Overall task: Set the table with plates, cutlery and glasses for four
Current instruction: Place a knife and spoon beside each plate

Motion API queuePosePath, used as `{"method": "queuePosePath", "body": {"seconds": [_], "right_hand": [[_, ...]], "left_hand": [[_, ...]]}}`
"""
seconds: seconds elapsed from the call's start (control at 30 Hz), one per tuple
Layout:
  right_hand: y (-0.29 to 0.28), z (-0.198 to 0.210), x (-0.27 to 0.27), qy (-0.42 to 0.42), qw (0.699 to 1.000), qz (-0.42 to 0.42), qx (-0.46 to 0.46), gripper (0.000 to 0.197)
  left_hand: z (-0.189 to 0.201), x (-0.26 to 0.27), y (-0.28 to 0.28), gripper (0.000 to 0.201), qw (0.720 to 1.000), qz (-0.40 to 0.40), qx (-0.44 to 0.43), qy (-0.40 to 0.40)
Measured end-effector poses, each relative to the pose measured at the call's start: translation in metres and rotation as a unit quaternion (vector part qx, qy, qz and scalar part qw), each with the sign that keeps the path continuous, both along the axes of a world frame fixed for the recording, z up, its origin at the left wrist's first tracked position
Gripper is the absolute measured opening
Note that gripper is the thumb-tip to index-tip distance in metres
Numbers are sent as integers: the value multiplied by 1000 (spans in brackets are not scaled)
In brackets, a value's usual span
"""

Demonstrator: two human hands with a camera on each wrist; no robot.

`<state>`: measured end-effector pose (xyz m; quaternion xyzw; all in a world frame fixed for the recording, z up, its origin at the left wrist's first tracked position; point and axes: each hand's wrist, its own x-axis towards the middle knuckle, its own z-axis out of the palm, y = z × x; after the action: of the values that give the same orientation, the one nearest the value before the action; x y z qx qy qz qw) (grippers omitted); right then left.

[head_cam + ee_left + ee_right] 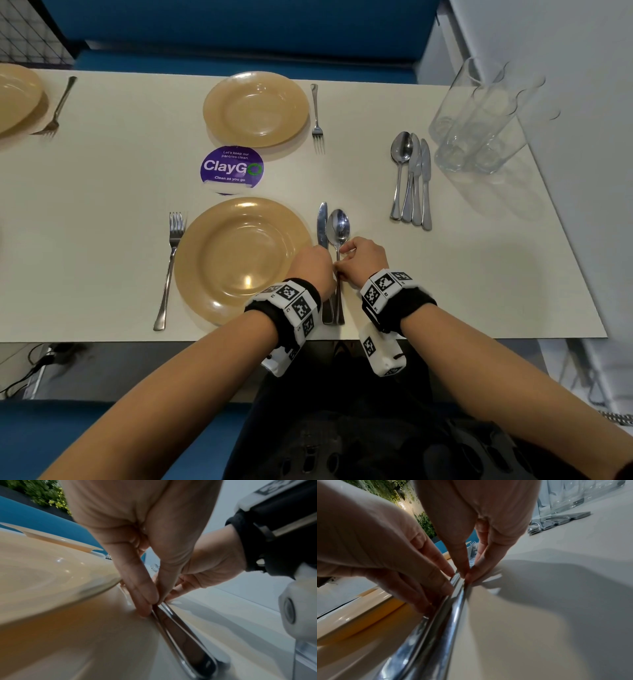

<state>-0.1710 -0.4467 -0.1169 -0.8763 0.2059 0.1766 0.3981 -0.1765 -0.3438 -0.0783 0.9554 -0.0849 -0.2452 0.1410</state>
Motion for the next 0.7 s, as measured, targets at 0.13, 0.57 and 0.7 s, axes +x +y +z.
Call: {"method": "queuePosePath", "body": {"seconds": [0.13, 0.57, 0.7], "right_hand": [[-1, 0, -1, 1, 1000, 1, -4, 26], [-3, 1, -4, -4, 1000, 7, -9, 30], [-4, 2, -4, -2, 1000, 16, -14, 31]], "left_hand": [[1, -1, 0, 24, 1000, 3, 1, -1], [-1, -5, 0, 26, 1000, 12, -3, 6], [0, -5, 1, 23, 1000, 1, 1, 1]]}}
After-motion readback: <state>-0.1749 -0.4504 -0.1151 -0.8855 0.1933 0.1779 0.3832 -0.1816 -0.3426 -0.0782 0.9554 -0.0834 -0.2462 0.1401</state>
